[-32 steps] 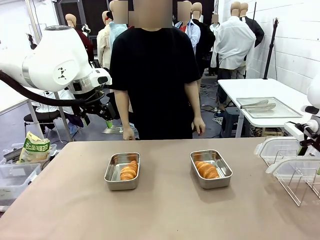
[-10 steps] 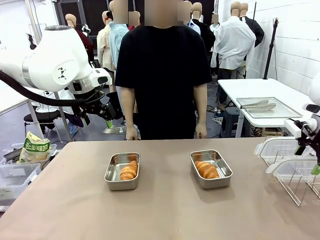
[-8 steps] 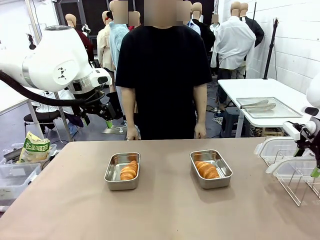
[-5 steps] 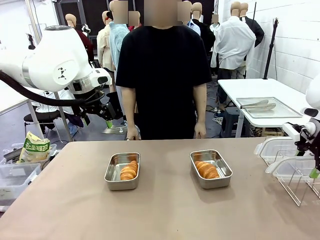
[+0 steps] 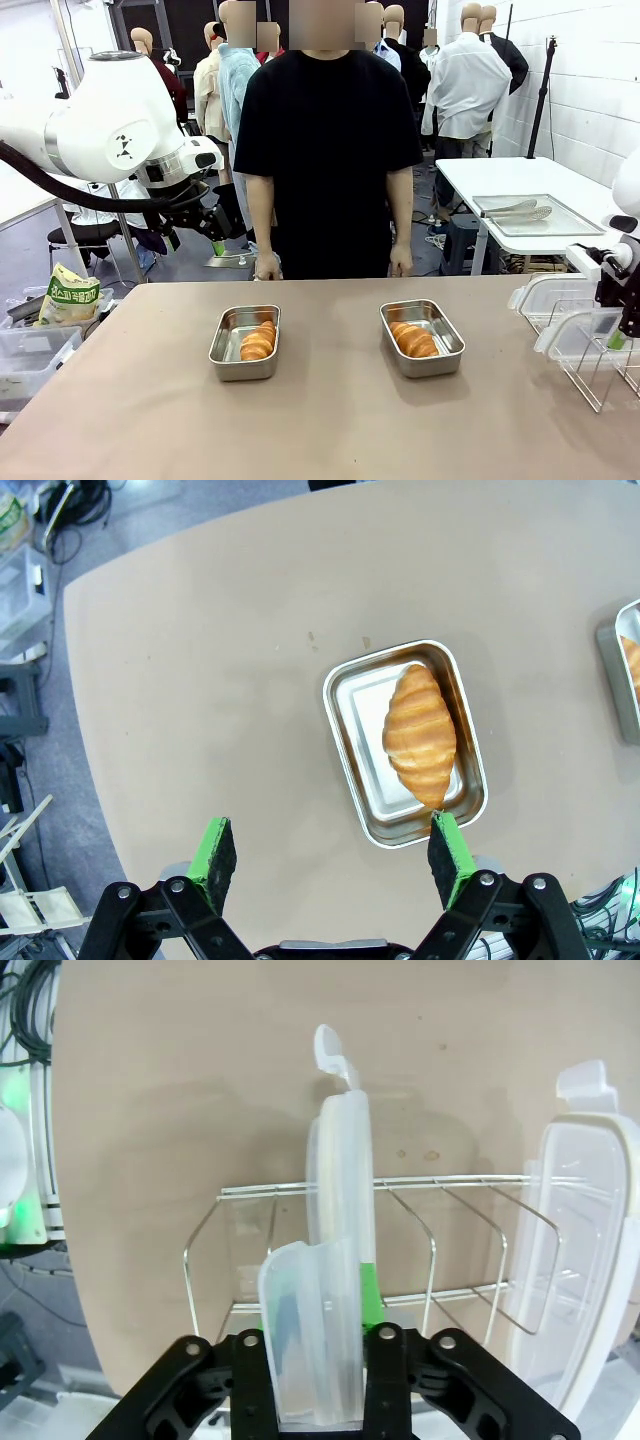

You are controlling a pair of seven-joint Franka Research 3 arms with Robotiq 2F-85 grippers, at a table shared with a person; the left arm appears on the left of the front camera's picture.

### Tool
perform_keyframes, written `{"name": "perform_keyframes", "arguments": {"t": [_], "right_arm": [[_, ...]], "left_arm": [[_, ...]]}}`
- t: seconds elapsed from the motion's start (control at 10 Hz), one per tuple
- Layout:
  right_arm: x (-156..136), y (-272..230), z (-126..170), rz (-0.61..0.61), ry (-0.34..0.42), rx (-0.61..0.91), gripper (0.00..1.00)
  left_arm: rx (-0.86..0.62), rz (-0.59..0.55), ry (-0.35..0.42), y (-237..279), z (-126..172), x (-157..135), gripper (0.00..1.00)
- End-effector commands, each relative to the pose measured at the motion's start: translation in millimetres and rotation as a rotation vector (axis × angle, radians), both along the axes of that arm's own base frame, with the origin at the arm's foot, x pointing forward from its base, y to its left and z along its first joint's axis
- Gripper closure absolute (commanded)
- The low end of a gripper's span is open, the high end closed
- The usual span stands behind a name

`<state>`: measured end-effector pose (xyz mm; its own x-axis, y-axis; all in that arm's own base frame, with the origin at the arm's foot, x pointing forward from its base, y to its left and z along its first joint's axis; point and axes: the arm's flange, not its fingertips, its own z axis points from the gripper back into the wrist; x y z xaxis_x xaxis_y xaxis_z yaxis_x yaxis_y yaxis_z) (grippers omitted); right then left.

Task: Place the bread in airtight containers.
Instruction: Pick up one Airtight Container lid and hand it to the human.

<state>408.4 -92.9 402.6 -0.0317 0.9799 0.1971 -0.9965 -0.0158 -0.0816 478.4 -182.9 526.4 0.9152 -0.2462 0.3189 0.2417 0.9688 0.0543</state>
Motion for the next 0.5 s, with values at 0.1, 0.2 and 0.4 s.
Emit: {"name": "perform_keyframes", "arguments": {"t": [0.1,0.2,0.4], "right_arm": [[1.4,-4.0,-5.1,0.011,0.003,0.021,1.00],[1.4,-4.5,-4.6,0.011,0.003,0.021,1.00],[0.1,-5.4,0.7,0.003,0.003,0.032,1.00]], "left_arm": [[0.002,0.002,-0.001,1.9,1.5,-0.5,0.00],[0.002,0.002,-0.001,1.9,1.5,-0.5,0.00],[0.002,0.002,-0.001,1.9,1.5,-0.5,0.00]]}}
